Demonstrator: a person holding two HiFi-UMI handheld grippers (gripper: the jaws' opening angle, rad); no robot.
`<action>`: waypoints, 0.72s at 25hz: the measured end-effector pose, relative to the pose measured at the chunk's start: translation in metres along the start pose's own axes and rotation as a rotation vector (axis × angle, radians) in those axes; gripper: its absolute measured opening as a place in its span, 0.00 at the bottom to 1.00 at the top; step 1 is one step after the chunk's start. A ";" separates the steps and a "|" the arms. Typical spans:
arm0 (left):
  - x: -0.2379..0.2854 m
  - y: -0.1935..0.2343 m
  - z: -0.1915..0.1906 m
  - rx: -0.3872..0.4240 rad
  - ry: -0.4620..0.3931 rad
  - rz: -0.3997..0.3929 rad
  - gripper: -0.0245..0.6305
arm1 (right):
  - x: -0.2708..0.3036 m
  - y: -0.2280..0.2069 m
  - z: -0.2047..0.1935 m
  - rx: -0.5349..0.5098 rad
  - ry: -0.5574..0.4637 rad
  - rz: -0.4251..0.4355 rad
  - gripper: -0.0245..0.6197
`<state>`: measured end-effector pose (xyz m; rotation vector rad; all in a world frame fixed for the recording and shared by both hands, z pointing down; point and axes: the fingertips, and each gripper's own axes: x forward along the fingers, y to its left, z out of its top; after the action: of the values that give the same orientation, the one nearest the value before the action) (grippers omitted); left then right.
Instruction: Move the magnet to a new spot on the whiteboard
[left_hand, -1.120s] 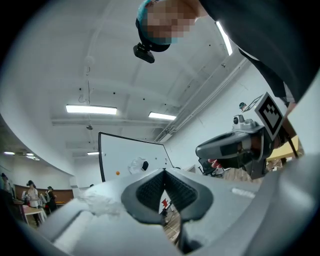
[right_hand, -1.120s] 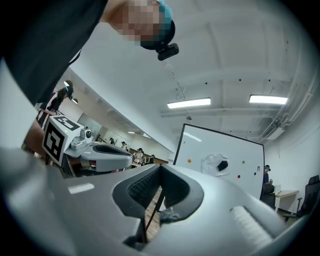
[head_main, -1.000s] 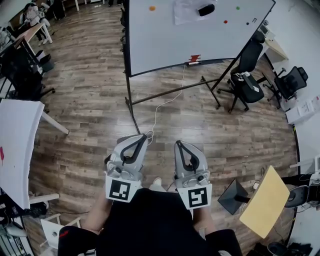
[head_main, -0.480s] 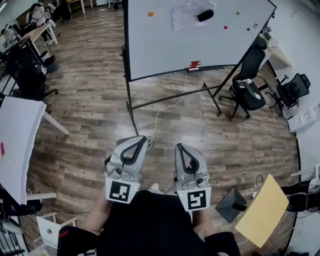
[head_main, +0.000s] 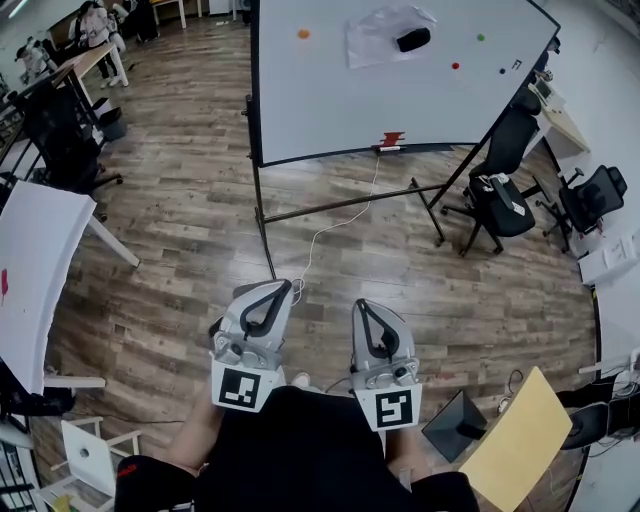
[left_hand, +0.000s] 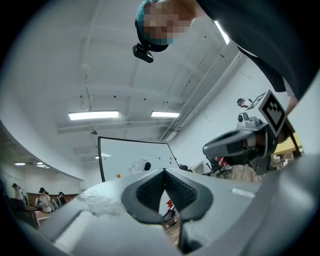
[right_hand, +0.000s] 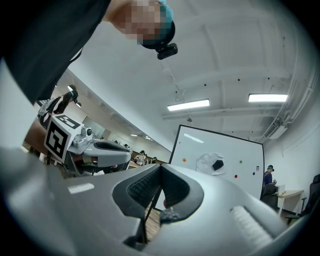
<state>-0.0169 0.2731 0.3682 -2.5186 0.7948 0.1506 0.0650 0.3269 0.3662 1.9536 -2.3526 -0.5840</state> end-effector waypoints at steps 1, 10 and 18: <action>0.001 -0.001 0.000 -0.002 0.000 0.001 0.04 | -0.001 -0.001 -0.002 -0.001 0.005 0.003 0.04; 0.019 0.012 -0.016 -0.004 0.000 0.020 0.04 | 0.022 -0.007 -0.014 -0.008 -0.002 0.024 0.04; 0.057 0.044 -0.037 0.006 -0.022 0.009 0.04 | 0.066 -0.021 -0.030 -0.024 0.011 0.015 0.04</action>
<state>0.0037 0.1945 0.3676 -2.5037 0.7973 0.1789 0.0788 0.2533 0.3738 1.9230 -2.3408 -0.5961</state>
